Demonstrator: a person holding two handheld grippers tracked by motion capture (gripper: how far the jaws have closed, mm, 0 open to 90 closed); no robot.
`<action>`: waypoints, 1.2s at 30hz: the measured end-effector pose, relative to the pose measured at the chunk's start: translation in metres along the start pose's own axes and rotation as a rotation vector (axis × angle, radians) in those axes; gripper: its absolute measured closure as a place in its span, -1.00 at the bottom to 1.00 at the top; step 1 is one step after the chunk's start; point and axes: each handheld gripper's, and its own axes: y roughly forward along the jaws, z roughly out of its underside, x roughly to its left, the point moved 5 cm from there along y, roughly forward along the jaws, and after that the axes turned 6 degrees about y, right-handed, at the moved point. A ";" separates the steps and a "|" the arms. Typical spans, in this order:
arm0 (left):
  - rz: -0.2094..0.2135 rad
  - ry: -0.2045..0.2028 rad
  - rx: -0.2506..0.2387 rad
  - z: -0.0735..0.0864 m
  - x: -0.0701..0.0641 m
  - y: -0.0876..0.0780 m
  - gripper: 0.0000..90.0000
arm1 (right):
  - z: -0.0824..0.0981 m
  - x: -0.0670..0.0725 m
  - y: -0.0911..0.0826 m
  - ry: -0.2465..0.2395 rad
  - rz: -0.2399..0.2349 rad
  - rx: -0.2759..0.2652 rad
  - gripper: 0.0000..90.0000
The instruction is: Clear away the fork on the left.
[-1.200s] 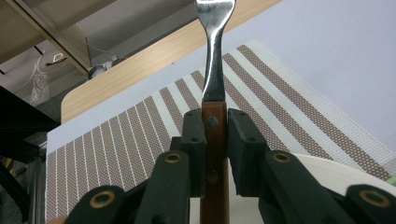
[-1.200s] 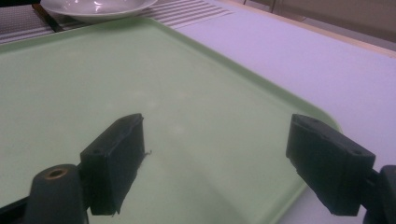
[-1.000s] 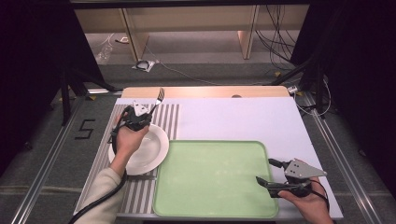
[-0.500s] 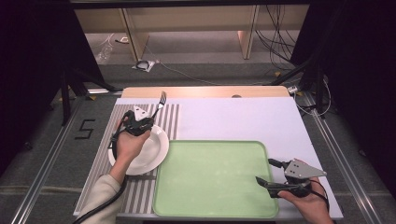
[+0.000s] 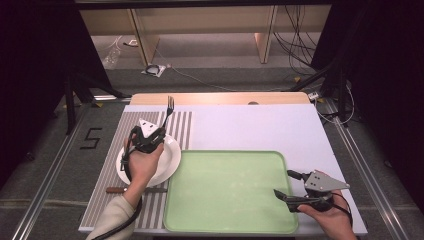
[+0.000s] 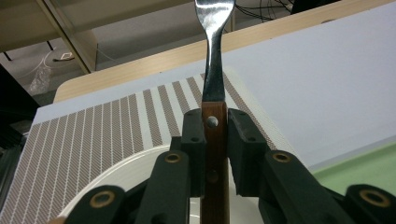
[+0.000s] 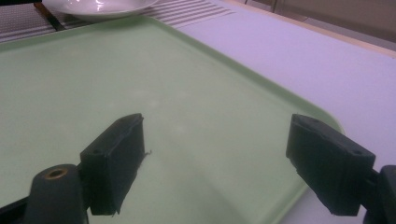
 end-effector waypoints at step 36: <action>0.140 -0.050 0.009 0.014 -0.058 -0.052 0.71 | -0.001 0.001 -0.001 0.005 -0.007 -0.008 -0.55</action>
